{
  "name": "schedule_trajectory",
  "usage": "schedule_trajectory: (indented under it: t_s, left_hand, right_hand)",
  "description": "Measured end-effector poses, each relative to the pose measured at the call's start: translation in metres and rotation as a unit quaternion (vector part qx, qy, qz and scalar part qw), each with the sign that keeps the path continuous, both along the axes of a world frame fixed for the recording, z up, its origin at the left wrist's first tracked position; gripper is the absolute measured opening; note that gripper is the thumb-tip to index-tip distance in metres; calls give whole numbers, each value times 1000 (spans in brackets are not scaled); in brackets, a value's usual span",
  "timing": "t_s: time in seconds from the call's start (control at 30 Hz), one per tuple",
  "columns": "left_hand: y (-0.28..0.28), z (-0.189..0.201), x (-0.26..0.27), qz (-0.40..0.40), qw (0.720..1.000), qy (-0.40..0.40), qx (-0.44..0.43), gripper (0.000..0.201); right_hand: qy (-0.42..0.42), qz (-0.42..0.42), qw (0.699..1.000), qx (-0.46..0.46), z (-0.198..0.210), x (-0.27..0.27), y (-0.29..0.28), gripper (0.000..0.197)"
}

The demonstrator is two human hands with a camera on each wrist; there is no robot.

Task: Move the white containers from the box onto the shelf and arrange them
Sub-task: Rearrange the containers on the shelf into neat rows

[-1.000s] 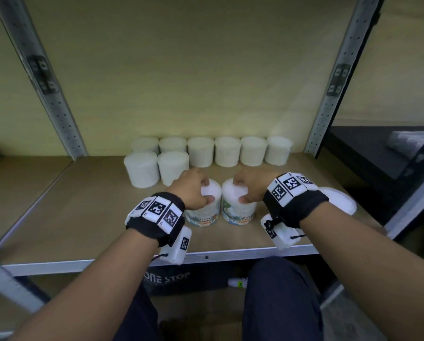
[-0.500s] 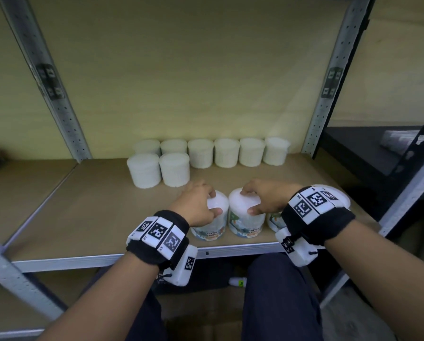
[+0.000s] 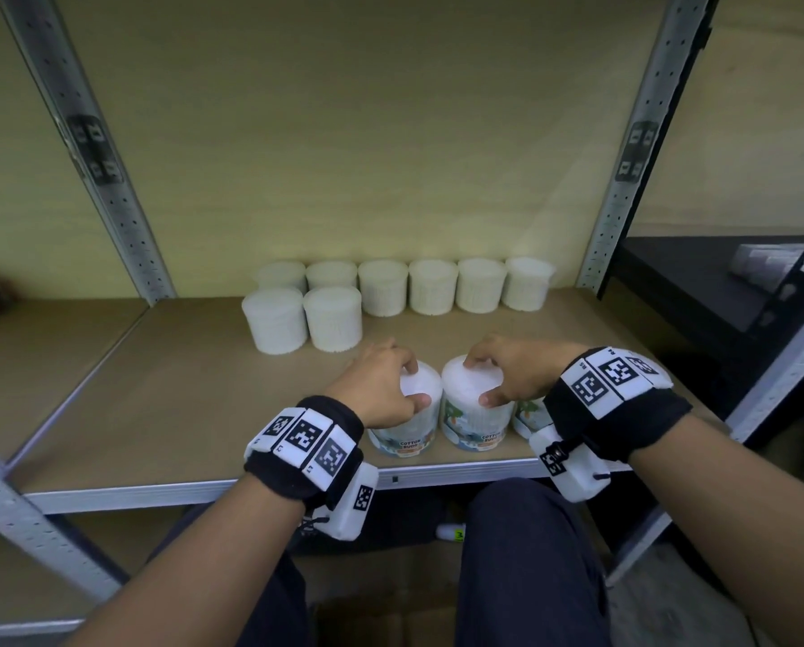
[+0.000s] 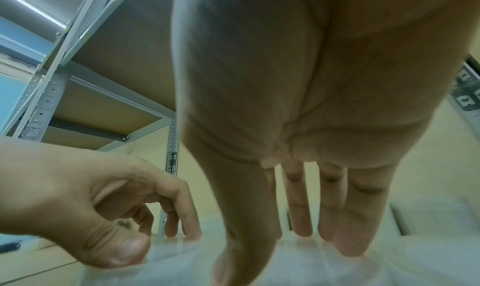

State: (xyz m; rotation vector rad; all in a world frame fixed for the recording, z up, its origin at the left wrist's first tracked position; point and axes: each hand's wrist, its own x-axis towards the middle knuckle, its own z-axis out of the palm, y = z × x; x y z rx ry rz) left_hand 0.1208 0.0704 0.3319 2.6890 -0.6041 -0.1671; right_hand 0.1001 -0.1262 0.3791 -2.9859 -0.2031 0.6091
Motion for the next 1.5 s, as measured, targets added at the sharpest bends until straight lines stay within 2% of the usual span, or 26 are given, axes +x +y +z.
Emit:
schedule_trajectory:
  t_s: [0.13, 0.37, 0.57, 0.83, 1.17, 1.3, 1.5]
  left_hand:
    - [5, 5, 5, 1, 999, 6, -39, 42]
    - [35, 18, 26, 40, 995, -12, -94, 35]
    - [75, 28, 51, 80, 994, -18, -76, 38]
    - [121, 31, 102, 149, 985, -24, -77, 41]
    - [138, 11, 160, 157, 987, -29, -34, 44]
    - [142, 5, 176, 165, 986, -2, 2, 48]
    - [144, -2, 185, 153, 988, 7, 36, 50]
  right_hand:
    - [-9, 2, 1000, 9, 9, 7, 3, 57]
    - [-81, 6, 992, 92, 20, 33, 28, 44]
    - [-113, 27, 985, 125, 24, 63, 67, 39]
    - [-115, 35, 984, 130, 29, 123, 123, 38]
    - [-87, 26, 995, 43, -4, 183, 160, 49]
    - [-90, 15, 996, 18, -8, 200, 164, 52]
    - [-79, -4, 997, -15, -19, 216, 169, 70]
